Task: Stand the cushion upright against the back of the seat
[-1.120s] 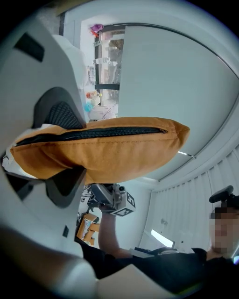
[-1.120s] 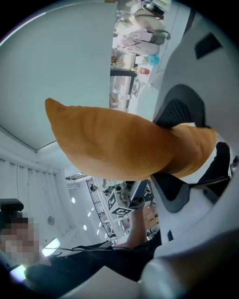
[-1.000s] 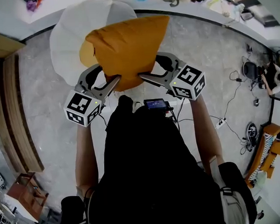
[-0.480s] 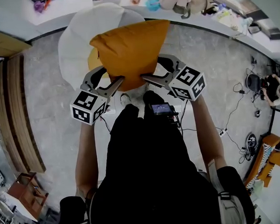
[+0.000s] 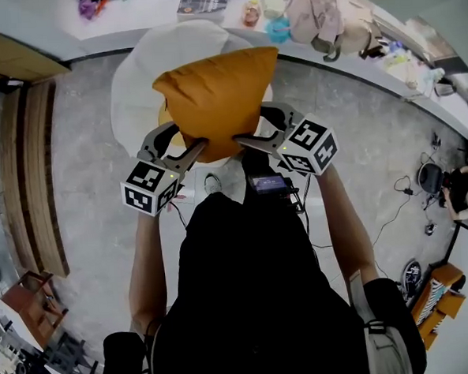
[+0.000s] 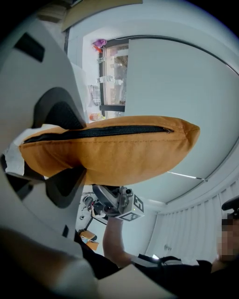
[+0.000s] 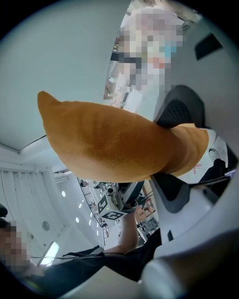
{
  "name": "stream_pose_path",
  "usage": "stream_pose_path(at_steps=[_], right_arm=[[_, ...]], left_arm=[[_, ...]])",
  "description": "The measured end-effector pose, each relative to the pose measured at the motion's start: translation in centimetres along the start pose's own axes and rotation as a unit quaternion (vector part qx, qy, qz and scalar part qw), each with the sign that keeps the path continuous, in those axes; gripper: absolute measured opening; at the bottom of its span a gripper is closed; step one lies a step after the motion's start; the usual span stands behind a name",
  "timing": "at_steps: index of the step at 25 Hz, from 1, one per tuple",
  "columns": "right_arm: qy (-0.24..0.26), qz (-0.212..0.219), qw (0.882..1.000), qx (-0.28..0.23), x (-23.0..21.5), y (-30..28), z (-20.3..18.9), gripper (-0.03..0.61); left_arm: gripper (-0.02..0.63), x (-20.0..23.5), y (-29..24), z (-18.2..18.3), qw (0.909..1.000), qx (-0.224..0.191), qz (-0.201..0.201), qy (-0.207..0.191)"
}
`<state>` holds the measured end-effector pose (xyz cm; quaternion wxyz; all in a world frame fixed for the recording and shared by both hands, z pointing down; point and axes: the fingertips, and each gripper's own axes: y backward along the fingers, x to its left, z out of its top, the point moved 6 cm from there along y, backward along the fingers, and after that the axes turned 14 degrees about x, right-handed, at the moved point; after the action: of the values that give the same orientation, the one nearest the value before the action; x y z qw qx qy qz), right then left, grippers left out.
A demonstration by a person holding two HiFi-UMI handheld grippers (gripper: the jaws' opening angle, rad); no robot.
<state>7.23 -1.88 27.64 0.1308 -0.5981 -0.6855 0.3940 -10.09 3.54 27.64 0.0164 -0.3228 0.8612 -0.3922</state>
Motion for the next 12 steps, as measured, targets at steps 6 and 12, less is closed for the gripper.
stream_pose_path(at_steps=[6,12], right_arm=[[0.004,0.046,0.999,0.019,-6.4,0.4,0.6,0.314],[0.003,0.091,0.995,0.03,-12.2,0.0,0.7,0.314]], left_arm=[[0.276,1.3,-3.9,3.3,0.9988,0.019,0.024,0.038],[0.276,2.8,-7.7,5.7,0.9952,0.031,0.044,0.082]])
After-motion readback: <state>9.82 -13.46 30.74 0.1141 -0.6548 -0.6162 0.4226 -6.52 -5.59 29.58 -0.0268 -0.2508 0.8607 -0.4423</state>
